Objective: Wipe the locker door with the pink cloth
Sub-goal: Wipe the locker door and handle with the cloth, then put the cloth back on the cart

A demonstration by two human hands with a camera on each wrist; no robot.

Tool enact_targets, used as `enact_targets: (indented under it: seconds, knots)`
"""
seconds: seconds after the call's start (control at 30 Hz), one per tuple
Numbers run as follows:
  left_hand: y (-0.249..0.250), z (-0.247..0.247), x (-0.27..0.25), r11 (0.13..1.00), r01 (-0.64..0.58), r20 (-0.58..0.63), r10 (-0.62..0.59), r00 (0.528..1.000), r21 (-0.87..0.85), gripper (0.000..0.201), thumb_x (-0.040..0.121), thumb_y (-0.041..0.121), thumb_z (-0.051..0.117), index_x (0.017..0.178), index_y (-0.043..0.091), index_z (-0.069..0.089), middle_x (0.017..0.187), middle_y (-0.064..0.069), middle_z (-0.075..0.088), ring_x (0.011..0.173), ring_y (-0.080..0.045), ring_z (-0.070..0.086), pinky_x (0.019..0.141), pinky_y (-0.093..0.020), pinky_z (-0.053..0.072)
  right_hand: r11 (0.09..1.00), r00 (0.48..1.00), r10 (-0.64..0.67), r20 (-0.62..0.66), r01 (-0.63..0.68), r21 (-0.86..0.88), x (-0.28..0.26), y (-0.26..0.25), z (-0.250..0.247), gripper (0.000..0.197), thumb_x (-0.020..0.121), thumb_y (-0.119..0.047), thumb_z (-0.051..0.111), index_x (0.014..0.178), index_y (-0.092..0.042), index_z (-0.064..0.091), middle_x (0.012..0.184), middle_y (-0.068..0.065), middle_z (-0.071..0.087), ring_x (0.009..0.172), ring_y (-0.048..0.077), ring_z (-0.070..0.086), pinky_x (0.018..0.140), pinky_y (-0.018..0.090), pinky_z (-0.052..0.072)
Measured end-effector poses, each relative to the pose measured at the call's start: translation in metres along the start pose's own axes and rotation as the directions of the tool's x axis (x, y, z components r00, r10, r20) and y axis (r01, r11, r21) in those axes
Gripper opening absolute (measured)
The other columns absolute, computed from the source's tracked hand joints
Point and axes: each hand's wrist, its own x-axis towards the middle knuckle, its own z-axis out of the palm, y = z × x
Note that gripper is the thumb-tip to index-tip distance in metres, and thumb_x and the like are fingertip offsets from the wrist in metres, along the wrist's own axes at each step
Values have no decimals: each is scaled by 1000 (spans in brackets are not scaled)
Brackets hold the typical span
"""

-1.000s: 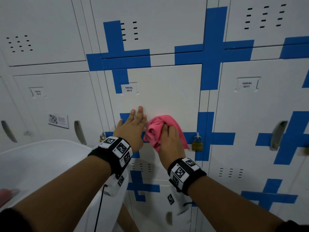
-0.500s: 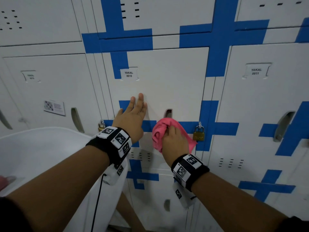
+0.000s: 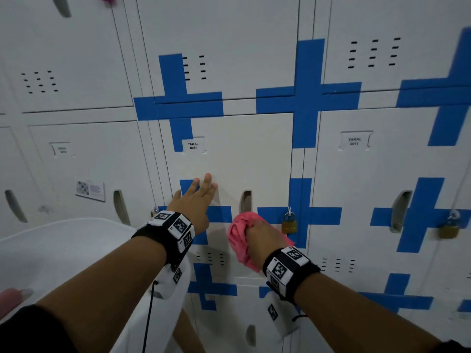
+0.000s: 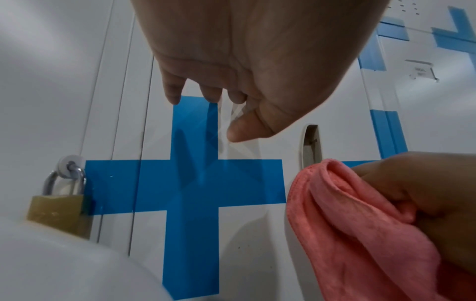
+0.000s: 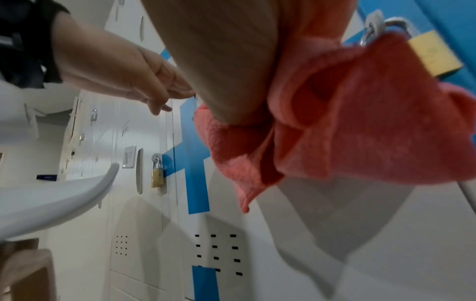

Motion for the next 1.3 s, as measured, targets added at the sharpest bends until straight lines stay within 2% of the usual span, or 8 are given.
enact_targets:
  seconds: [0.23,0.5,0.67,0.77,0.93,1.1,1.2,1.3]
  knots:
    - [3,-8,-23,997,-80,6,80,997,-23,68,89,9,38,151,18,11,162,-3,2,149,-24,-1,120,-44,16,993,990,119,69,-120,11,-18,25,-24,39,87,-8,51,120,-30,56,98,0,44,89,23,55,75,29,44]
    - [1,-43,-48,979,-95,-125,73,990,-182,61,91,9,42,149,17,24,161,-4,12,149,-20,7,121,-35,11,945,984,11,-179,48,324,-17,-10,-68,21,82,2,61,92,-10,76,77,-14,48,66,-3,47,60,-1,40]
    - [-18,-75,-73,970,-73,-283,5,959,-231,55,89,7,44,144,14,37,154,-5,33,144,-21,25,116,-32,19,843,942,31,-333,154,515,-6,-59,-89,52,78,9,49,63,-38,63,88,-6,52,79,6,53,56,7,45]
    - [-36,-87,-87,964,-23,-340,-71,938,-264,53,86,7,46,137,17,46,146,-7,45,134,-23,41,110,-34,32,798,943,-3,-332,202,568,4,-88,-90,50,75,9,47,64,-36,65,94,1,56,86,17,58,56,12,47]
    - [-57,-94,-105,959,53,-333,-148,931,-278,53,83,6,46,135,18,49,138,-12,53,126,-27,49,104,-36,41,730,977,-109,-181,202,653,12,-135,-59,43,70,11,46,87,-15,76,99,7,64,89,19,61,75,27,55]
    - [-68,-97,-114,958,81,-344,-176,923,-273,52,85,10,45,136,20,48,135,-11,56,124,-26,51,101,-37,43,612,987,-153,49,56,789,11,-164,-1,56,72,14,36,98,-19,73,111,4,62,93,22,65,75,35,59]
    - [-68,-96,-114,957,77,-357,-178,917,-280,49,87,13,45,135,22,48,134,-9,57,122,-26,52,100,-38,44,728,949,-234,210,27,686,9,-169,27,58,78,13,47,112,-30,66,108,8,65,84,26,67,68,33,58]
    - [-64,-94,-112,952,70,-362,-181,914,-299,48,89,16,44,136,23,47,135,-8,57,121,-26,53,99,-38,44,919,852,-353,387,237,315,1,-168,34,55,80,0,65,129,-22,55,118,12,61,101,29,60,88,40,52]
